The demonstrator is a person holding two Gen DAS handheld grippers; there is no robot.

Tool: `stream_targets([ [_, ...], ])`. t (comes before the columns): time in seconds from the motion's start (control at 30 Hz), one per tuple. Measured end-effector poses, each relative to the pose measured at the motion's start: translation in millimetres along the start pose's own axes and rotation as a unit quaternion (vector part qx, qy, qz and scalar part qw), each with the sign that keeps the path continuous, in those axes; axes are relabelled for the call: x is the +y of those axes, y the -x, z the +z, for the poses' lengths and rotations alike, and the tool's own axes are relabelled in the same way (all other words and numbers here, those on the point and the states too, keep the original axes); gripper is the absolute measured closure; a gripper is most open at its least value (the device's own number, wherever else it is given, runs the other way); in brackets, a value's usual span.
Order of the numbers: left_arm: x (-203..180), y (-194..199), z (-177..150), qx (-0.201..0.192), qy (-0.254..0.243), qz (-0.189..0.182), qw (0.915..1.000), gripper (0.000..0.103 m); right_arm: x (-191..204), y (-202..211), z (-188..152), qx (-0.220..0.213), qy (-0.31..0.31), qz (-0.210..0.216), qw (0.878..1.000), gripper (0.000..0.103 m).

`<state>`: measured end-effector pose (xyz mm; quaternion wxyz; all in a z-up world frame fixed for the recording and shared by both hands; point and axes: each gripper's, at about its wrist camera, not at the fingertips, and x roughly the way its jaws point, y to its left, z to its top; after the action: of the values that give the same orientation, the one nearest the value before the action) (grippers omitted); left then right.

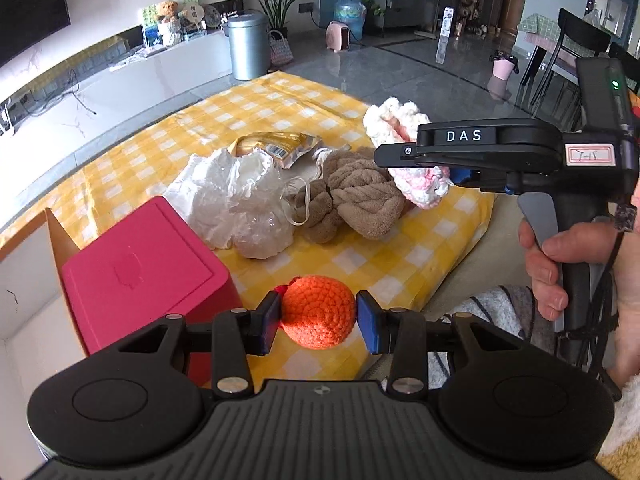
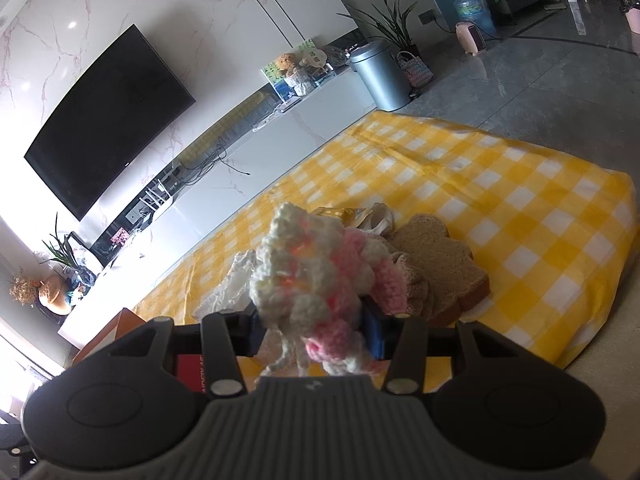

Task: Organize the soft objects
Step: 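Grasp the orange crocheted ball with the left tool while the right tool holds the crocheted piece, then carry both items into the white box and open both tools to release them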

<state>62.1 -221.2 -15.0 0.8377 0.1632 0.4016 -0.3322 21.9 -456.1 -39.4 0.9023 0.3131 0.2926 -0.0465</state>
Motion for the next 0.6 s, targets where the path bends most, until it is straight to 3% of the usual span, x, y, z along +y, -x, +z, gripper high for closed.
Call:
stream_targets([
  [0.2, 24, 33, -17, -0.024, 0.035, 0.034, 0.9985, 0.056, 15, 3, 0, -0.001, 0.013, 0.01, 1.0, 0.055],
  [0.33, 41, 66, -31, -0.048, 0.059, 0.082, 0.9937, 0.056, 38, 14, -2, -0.01, 0.039, 0.031, 0.999, 0.055],
  [0.47, 67, 98, -52, -0.053, 0.094, 0.122, 0.9867, 0.056, 75, 27, -8, -0.017, 0.086, 0.084, 0.993, 0.055],
  [0.6, 96, 116, -74, -0.037, 0.121, 0.166, 0.978, 0.056, 131, 33, -27, -0.006, 0.165, 0.15, 0.975, 0.054],
])
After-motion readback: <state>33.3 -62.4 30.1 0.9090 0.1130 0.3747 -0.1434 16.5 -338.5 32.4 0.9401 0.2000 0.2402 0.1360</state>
